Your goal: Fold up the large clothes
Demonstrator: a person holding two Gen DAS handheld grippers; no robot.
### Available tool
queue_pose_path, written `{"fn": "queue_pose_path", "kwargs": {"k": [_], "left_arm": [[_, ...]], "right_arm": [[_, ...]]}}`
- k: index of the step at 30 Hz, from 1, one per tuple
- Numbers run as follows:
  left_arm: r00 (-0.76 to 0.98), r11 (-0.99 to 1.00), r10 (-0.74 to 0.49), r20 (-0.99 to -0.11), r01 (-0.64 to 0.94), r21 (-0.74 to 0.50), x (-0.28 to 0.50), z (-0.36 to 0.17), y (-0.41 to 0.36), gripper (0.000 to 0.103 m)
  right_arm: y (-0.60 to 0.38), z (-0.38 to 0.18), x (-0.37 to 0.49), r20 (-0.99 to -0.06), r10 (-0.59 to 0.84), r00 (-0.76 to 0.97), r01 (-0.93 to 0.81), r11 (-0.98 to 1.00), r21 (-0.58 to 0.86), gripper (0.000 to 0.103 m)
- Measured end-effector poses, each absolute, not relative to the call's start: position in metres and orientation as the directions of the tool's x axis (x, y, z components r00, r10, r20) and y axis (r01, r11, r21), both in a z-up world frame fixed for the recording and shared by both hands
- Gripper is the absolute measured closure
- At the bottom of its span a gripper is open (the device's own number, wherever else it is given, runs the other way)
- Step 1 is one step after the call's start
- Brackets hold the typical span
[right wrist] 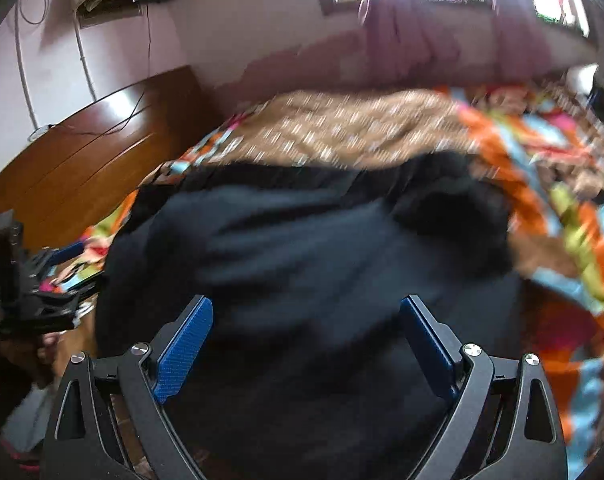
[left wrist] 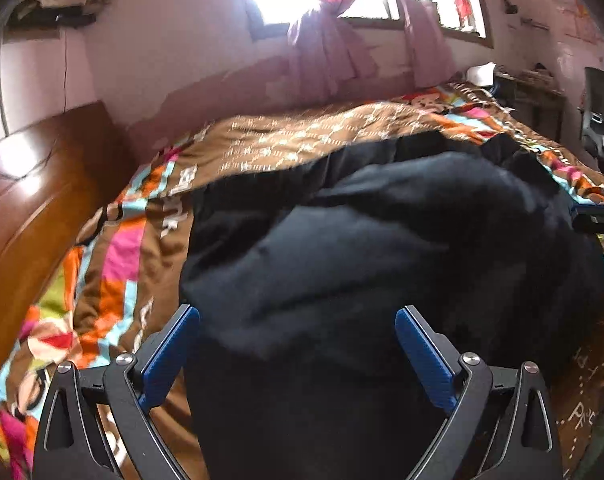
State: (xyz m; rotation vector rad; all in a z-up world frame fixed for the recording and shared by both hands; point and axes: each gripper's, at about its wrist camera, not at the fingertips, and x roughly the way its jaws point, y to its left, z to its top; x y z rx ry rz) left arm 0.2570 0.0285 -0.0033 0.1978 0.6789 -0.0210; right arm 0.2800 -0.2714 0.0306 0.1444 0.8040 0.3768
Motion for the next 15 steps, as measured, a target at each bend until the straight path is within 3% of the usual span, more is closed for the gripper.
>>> {"fn": "queue_pose_path", "kwargs": {"k": [3, 6, 15], "left_arm": [[0.751, 0.985, 0.049, -0.659, 0.071, 0.154, 0.264, -0.017, 0.034, 0.005], [0.733, 0.989, 0.025, -0.68, 0.079, 0.122, 0.277, -0.029, 0.037, 0.004], [0.746, 0.997, -0.047, -0.664, 0.072, 0.011, 0.329, -0.039, 0.043, 0.0]], "right_arm": [[-0.257, 0.01, 0.282, -0.691, 0.399, 0.603, -0.266, 0.917, 0.298, 0.011], [-0.245, -0.006, 0.287, -0.71, 0.325, 0.625, -0.22, 0.946, 0.239, 0.009], [-0.255, -0.019, 0.336, -0.71, 0.164, 0.685, -0.056, 0.983, 0.173, 0.001]]}}
